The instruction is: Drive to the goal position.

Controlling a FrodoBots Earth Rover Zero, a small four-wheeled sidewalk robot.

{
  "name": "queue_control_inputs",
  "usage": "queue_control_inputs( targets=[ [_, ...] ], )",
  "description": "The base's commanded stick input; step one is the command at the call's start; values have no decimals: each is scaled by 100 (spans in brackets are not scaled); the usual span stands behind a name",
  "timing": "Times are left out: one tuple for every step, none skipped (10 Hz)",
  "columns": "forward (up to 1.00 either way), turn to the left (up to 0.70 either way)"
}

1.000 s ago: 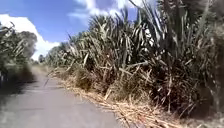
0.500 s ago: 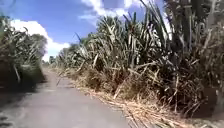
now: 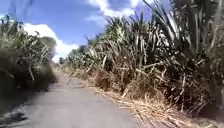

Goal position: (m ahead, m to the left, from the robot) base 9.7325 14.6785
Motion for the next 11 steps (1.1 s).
queue_control_inputs(
  targets=[
    [30, 75],
    [30, 75],
    [30, 75],
    [30, 75],
    [33, 66],
    [38, 49],
    [43, 32],
    [45, 27],
    [45, 27],
    [45, 27],
    [45, 27]
  ],
)
